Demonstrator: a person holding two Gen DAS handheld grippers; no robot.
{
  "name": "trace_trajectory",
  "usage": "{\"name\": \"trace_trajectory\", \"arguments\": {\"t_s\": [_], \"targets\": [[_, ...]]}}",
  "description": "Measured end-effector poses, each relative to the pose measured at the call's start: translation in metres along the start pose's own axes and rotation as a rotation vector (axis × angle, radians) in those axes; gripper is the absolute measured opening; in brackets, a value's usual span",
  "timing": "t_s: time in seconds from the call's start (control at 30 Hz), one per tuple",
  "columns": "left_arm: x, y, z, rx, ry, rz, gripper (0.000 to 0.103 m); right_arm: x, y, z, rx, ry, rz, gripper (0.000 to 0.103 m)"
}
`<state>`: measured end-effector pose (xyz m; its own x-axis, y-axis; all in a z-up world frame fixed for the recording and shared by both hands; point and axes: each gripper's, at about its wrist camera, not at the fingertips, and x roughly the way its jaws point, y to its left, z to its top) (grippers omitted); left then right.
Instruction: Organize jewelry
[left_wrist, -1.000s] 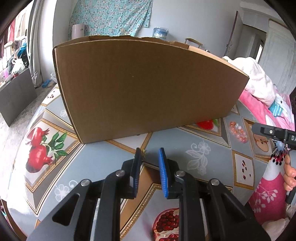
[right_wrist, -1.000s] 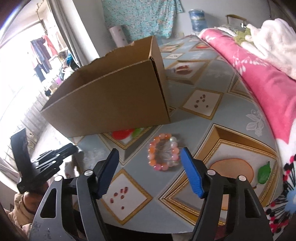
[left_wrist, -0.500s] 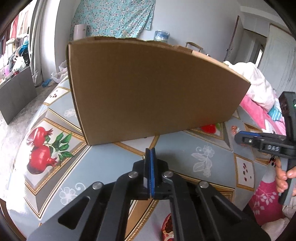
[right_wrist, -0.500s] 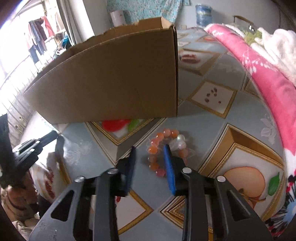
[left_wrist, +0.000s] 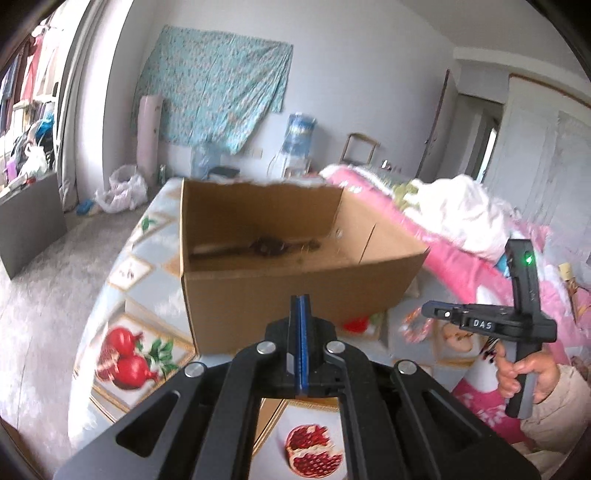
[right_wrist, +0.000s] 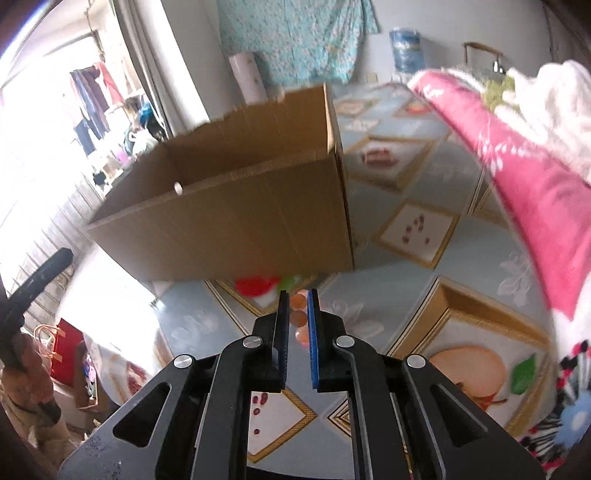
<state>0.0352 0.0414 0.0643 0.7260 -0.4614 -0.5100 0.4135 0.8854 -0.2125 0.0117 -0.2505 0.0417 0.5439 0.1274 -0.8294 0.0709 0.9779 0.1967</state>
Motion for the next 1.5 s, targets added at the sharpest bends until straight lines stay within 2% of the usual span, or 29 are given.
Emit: {"name": "trace_trajectory", "arguments": {"t_s": [0.1, 0.17, 0.23, 0.3, 0.43, 0.47, 0.5, 0.57, 0.6, 0.7, 0.9, 0.97, 1.17, 1.23, 1.3, 1.37, 1.5], "targets": [[0.003, -0.007, 0.003, 0.037, 0.028, 0.004, 0.0, -0.004, -0.001, 0.001, 0.002, -0.003, 0.02, 0.007], [0.013, -0.004, -0.002, 0.022, 0.087, -0.026, 0.001, 0.0, -0.003, -0.001, -0.001, 0.014, 0.018, 0.008], [0.023, -0.001, -0.009, 0.014, 0.143, -0.011, 0.004, 0.004, -0.005, -0.003, 0.001, 0.024, 0.03, 0.008], [0.037, 0.002, -0.018, 0.016, 0.203, 0.024, 0.017, 0.005, -0.006, 0.0, 0.011, 0.018, 0.045, 0.008], [0.053, 0.006, -0.031, 0.035, 0.263, 0.051, 0.026, 0.003, -0.011, 0.005, 0.015, 0.009, 0.066, 0.007], [0.057, 0.008, -0.033, 0.041, 0.269, 0.057, 0.034, 0.004, -0.013, 0.006, 0.016, 0.015, 0.068, 0.008], [0.061, 0.007, -0.035, 0.053, 0.279, 0.07, 0.039, 0.007, -0.015, 0.007, 0.019, 0.028, 0.071, 0.011], [0.071, 0.005, -0.037, 0.069, 0.294, 0.074, 0.043, 0.007, -0.018, 0.006, 0.021, 0.046, 0.065, 0.019], [0.076, 0.003, -0.039, 0.079, 0.303, 0.082, 0.044, 0.009, -0.018, 0.005, 0.019, 0.052, 0.063, 0.028], [0.089, -0.002, -0.044, 0.098, 0.327, 0.106, 0.044, 0.015, -0.021, -0.001, 0.014, 0.078, 0.059, 0.03], [0.112, -0.001, -0.053, 0.128, 0.366, 0.173, 0.044, 0.03, -0.032, -0.006, 0.029, 0.108, 0.013, 0.03], [0.113, 0.0, -0.053, 0.135, 0.352, 0.175, 0.042, 0.034, -0.037, -0.005, 0.037, 0.115, -0.004, 0.03], [0.123, -0.007, -0.05, 0.151, 0.329, 0.181, 0.025, 0.046, -0.035, -0.009, -0.016, 0.126, -0.069, 0.028], [0.125, -0.009, -0.049, 0.158, 0.326, 0.184, 0.02, 0.047, -0.03, -0.01, -0.061, 0.117, -0.105, 0.024], [0.127, -0.009, -0.049, 0.169, 0.32, 0.19, 0.01, 0.048, -0.024, -0.013, -0.108, 0.111, -0.138, 0.02], [0.127, -0.01, -0.05, 0.177, 0.316, 0.196, 0.003, 0.048, -0.02, -0.015, -0.14, 0.106, -0.155, 0.008], [0.12, -0.011, -0.048, 0.169, 0.3, 0.187, 0.0, 0.044, -0.025, -0.017, -0.098, 0.095, -0.127, 0.007]]}}
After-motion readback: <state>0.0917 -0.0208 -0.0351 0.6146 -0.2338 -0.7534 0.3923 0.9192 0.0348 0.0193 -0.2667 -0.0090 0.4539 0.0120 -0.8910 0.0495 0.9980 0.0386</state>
